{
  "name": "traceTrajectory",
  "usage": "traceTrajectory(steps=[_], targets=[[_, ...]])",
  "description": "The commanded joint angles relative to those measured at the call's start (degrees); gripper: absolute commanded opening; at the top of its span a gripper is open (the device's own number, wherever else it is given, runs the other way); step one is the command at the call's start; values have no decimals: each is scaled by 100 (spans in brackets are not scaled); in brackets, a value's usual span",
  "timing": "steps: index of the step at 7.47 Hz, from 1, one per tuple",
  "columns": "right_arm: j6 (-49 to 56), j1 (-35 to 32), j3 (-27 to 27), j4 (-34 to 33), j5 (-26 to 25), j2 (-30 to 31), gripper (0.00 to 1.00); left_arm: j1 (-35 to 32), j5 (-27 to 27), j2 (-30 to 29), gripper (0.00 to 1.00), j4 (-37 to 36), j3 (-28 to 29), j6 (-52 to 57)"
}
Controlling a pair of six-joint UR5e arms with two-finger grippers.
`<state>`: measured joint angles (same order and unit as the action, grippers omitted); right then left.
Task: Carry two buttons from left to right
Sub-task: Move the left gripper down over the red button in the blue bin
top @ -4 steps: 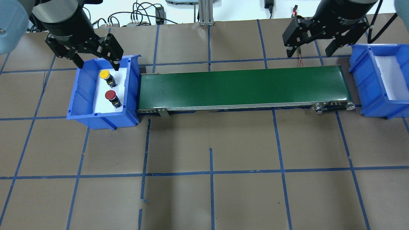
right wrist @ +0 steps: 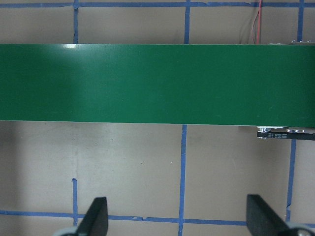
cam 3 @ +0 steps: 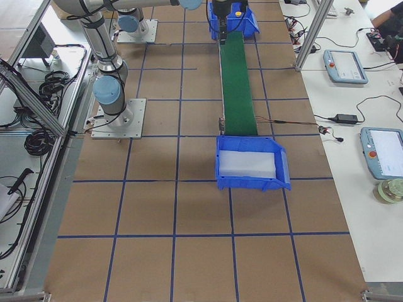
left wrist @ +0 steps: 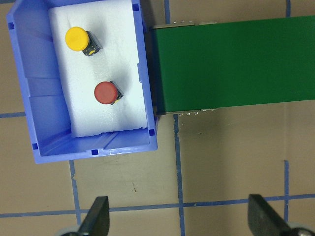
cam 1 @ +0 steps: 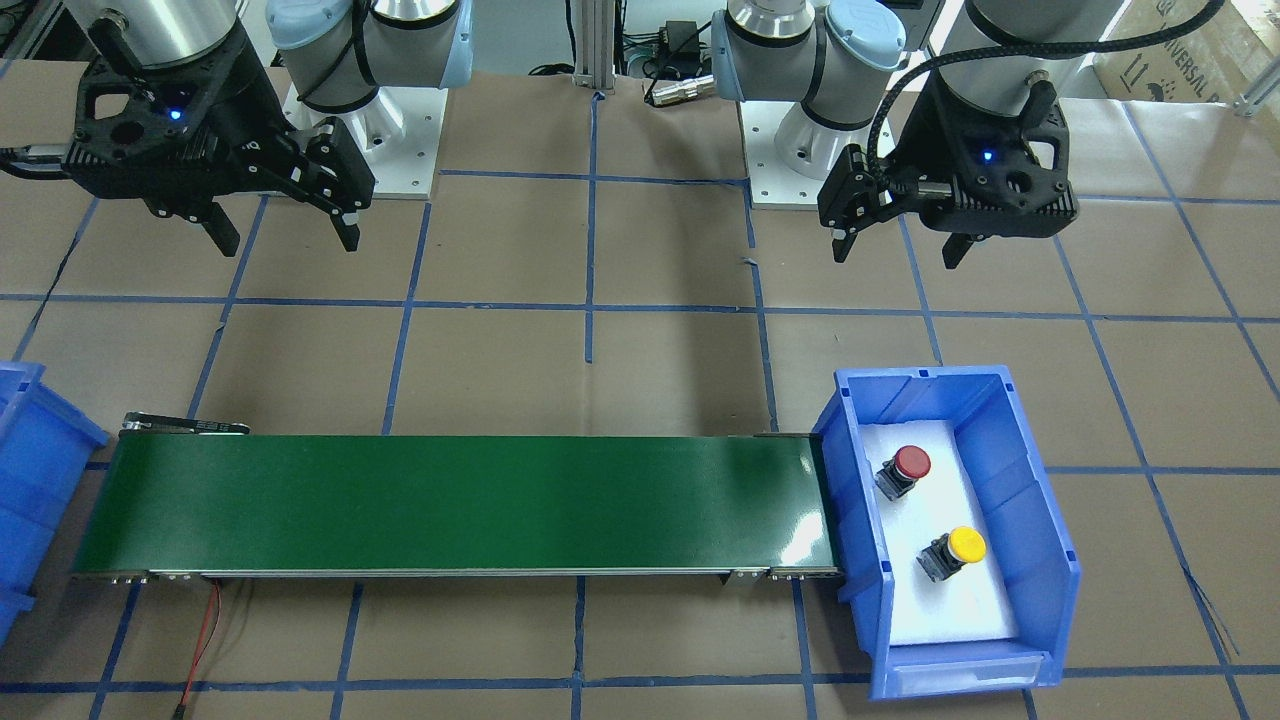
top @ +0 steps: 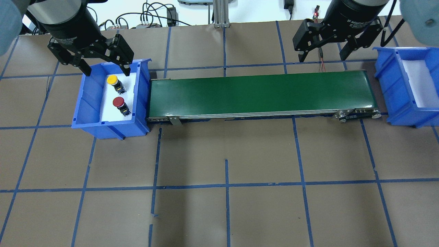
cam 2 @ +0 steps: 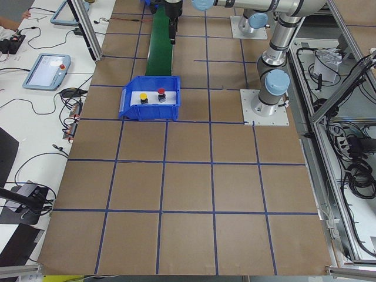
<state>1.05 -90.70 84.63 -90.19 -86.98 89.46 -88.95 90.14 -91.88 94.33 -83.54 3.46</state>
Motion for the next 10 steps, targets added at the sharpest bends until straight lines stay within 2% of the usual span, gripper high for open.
traceTrajectory(steps=[1, 2, 3, 5, 6, 7, 10], targets=[[36, -17, -7, -25, -12, -16, 100, 96, -6, -57, 100, 24, 5, 74], [36, -17, -8, -25, -3, -16, 100, 193, 90, -171, 100, -176, 65, 171], [36, -17, -8, -25, 6, -16, 100, 507, 21, -529, 100, -483, 257, 390], [18, -17, -16, -25, 23, -16, 100, 677, 29, -1390, 100, -669, 601, 462], [1, -17, -16, -17, 15, 10, 100, 686, 38, -1733, 100, -1828, 567, 323], [-34, -17, 1, 36, 6, 19, 100, 686, 117, -1989, 100, -2144, 437, 270], [10, -17, 28, -8, -12, 37, 100, 983, 118, -1983, 100, -1945, 75, -153]])
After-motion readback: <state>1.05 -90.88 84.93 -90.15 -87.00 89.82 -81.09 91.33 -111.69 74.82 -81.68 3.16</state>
